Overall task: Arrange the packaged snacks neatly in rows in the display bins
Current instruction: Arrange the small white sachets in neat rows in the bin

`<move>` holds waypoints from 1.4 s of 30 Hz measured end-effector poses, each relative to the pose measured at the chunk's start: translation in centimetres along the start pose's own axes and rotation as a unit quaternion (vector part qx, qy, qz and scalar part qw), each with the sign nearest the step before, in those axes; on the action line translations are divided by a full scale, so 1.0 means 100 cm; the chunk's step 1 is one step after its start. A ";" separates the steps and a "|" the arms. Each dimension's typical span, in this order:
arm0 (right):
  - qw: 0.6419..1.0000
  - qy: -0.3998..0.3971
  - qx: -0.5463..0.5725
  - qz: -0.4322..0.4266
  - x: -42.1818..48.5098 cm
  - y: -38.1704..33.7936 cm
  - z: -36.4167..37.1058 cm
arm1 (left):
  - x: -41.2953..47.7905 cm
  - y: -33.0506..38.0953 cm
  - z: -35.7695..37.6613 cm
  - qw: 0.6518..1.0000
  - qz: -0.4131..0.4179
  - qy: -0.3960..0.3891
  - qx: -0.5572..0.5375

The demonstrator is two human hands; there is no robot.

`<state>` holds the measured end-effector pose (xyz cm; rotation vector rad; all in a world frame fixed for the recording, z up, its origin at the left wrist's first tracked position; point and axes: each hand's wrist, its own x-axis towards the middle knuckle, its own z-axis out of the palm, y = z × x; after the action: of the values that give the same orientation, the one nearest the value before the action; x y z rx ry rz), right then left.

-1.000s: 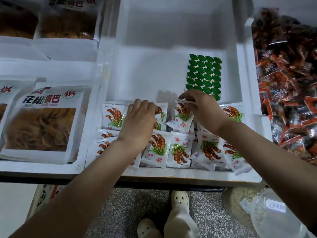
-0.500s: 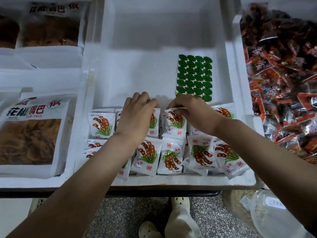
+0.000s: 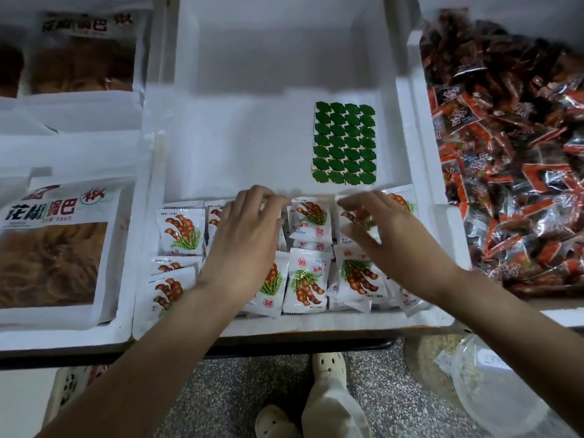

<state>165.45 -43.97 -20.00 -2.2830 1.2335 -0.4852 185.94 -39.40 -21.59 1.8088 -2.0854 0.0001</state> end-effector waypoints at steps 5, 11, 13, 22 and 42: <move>0.987 -0.137 -0.063 0.059 -0.044 0.004 0.002 | -0.028 0.024 0.008 0.997 0.064 -0.048 -0.006; 0.980 -0.148 -0.127 0.037 -0.050 0.004 0.007 | -0.047 0.033 0.022 0.992 0.085 -0.086 0.045; 0.982 -0.124 -0.135 0.032 -0.052 0.004 0.010 | -0.049 0.032 0.024 0.992 0.084 -0.081 0.055; 0.992 -0.035 -0.122 0.027 -0.057 -0.002 0.021 | -0.058 0.039 0.030 0.995 0.044 -0.059 0.063; 0.996 -0.063 0.057 0.017 0.090 -0.078 0.057 | -0.102 -0.038 -0.013 0.997 -0.026 -0.045 0.061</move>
<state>178.40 -46.49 -19.47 -2.1586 1.1500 -0.3843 190.93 -30.03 -24.17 1.9679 -2.1404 0.0333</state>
